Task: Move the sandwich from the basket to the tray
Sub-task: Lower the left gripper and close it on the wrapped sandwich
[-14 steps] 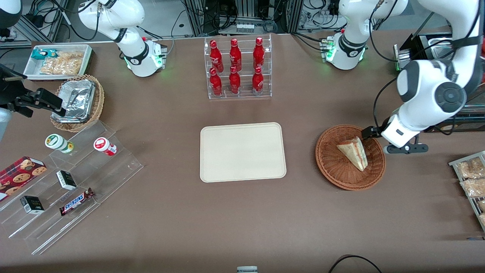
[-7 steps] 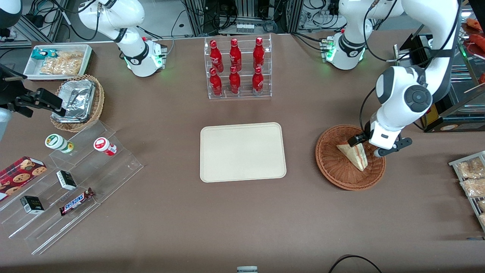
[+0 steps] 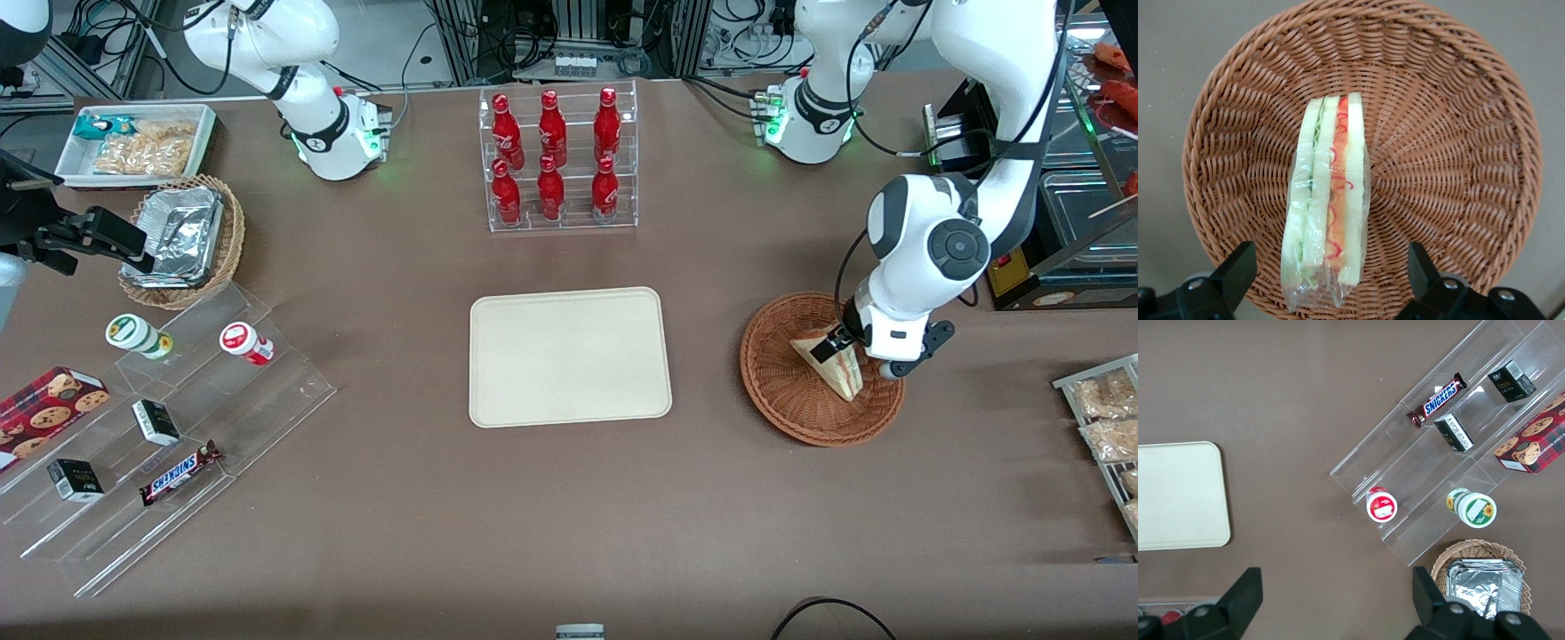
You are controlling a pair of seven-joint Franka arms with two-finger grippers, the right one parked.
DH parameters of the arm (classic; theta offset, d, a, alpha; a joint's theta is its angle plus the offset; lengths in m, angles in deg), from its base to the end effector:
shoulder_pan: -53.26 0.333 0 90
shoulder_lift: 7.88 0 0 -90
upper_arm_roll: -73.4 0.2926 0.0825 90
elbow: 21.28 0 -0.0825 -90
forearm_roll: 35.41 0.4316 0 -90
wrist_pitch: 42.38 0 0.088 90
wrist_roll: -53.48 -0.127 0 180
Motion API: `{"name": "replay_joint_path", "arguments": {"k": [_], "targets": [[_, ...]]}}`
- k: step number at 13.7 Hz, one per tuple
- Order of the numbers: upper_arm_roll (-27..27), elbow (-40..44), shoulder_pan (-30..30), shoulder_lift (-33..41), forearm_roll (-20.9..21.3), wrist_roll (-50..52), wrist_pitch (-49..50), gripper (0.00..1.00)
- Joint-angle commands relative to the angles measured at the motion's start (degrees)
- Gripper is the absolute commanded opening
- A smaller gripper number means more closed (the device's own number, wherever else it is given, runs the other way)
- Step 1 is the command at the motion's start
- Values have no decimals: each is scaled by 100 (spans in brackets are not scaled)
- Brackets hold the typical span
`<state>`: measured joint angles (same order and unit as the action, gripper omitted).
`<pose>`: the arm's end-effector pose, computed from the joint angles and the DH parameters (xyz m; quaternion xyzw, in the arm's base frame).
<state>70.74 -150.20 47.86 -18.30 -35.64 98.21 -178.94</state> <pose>0.5540 -0.0792 0.2012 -0.9484 -0.3162 0.0241 0.0058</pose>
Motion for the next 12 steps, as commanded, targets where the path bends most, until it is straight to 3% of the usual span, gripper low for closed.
{"name": "replay_joint_path", "arguments": {"k": [1, 4, 5, 7, 8, 12], "targets": [[11, 16, -13, -267, 15, 141, -143, 100], [20, 16, -5, -417, 15, 141, -337, 100], [20, 16, 4, -409, 15, 132, -337, 95], [20, 16, 13, -356, 24, 54, -258, 29], [20, 25, 4, -330, 24, 53, -232, 15], [20, 42, -5, -172, 24, 53, -196, 10]]}}
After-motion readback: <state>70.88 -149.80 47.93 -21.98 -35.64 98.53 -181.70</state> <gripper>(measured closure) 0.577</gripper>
